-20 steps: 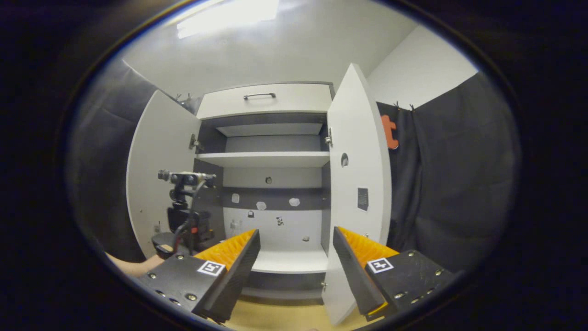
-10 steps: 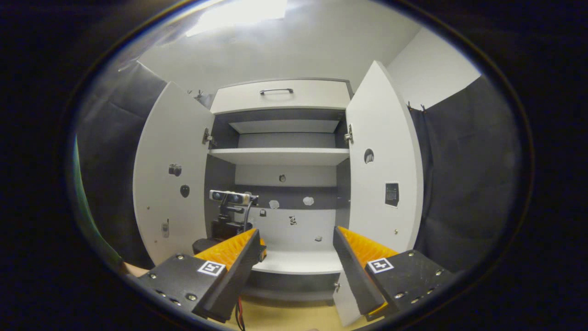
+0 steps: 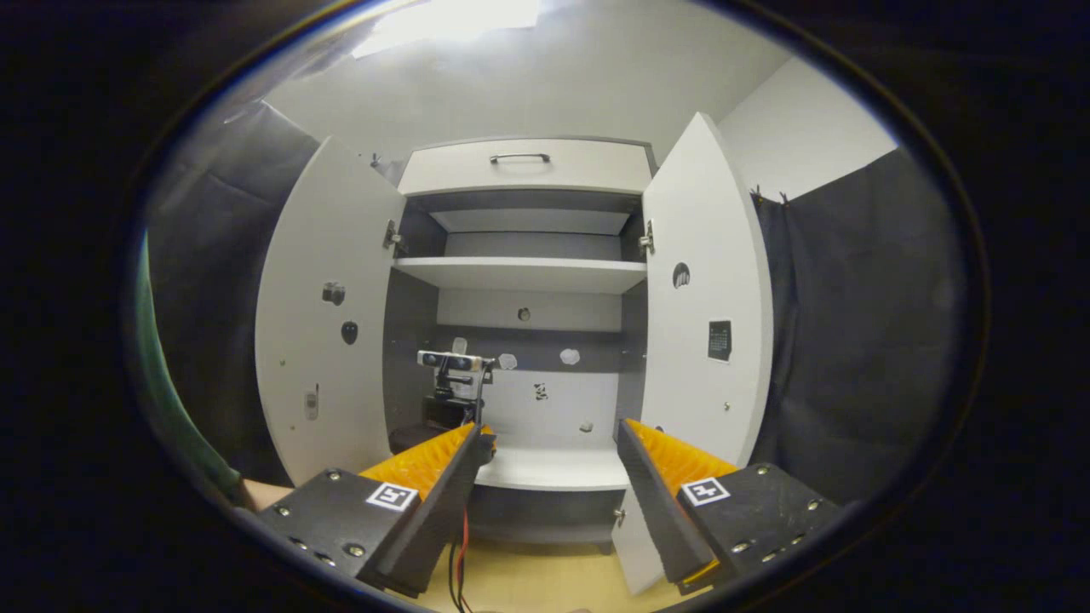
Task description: Grasp the bottle in the cabinet with the left hand and place it on the coaster, then close the right door with the right hand and the left door with the left hand.
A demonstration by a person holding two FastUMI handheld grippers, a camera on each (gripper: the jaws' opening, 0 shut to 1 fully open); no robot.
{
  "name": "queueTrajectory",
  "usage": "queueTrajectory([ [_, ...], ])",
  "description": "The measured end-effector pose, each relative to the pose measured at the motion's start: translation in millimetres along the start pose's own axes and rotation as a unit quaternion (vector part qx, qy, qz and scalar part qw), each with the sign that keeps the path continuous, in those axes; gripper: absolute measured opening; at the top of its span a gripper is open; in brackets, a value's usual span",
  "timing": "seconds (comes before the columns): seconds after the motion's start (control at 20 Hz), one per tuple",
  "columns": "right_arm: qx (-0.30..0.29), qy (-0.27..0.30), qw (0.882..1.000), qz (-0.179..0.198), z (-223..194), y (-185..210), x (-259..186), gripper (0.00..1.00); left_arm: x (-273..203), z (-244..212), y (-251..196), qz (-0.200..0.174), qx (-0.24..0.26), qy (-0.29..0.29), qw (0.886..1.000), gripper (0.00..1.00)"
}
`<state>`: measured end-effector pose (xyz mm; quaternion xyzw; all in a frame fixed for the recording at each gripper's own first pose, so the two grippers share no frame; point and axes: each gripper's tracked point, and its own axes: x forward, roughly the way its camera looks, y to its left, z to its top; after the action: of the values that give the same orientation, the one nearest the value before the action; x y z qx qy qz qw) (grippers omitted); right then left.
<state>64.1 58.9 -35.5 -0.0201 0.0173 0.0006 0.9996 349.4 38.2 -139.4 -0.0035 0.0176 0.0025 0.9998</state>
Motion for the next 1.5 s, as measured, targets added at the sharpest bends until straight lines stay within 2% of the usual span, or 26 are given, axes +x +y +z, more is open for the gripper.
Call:
queueTrajectory([
  [0.2,0.006,-0.013,1.000,-0.006,10.1,-17.2,-23.6,0.97,-44.2,5.5,5.0,-0.005,-0.002,0.009,1.000,0.80],
  [0.65,0.028,-0.010,0.999,0.022,4.2,-38.2,-68.2,0.97,-202.0,17.3,-23.4,-0.018,-0.049,0.002,0.999,0.80],
  [0.75,0.030,-0.010,0.999,0.030,1.7,-39.9,-79.8,0.97,-231.2,23.7,-23.6,0.000,-0.053,-0.022,0.998,0.80],
  [0.9,0.042,-0.005,0.998,0.045,-6.0,-40.9,-96.5,0.99,-273.9,18.4,-38.9,-0.005,-0.048,-0.056,0.997,0.80],
  [0.95,0.049,-0.004,0.998,0.049,-8.6,-41.4,-100.7,0.97,-288.0,15.7,-46.3,-0.011,-0.045,-0.072,0.996,0.79],
  [1.0,0.054,-0.001,0.997,0.053,-11.0,-42.6,-103.3,0.99,-302.3,9.6,-52.2,-0.016,-0.039,-0.081,0.996,0.80],
  [1.05,0.056,0.002,0.997,0.054,-14.6,-45.1,-105.8,0.96,-314.4,-0.7,-58.6,-0.023,-0.032,-0.082,0.996,0.79],
  [1.35,0.060,0.006,0.996,0.058,-24.8,-52.3,-116.5,0.97,-370.1,-66.3,-100.9,-0.081,-0.003,-0.061,0.995,0.79],
  [1.4,0.065,0.004,0.996,0.064,-25.2,-51.0,-118.4,0.94,-376.0,-83.0,-105.6,-0.086,-0.006,-0.046,0.995,0.79],
  [1.5,0.070,0.003,0.995,0.070,-27.5,-49.7,-119.3,0.97,-388.8,-109.5,-118.9,-0.108,-0.017,-0.032,0.994,0.80],
])
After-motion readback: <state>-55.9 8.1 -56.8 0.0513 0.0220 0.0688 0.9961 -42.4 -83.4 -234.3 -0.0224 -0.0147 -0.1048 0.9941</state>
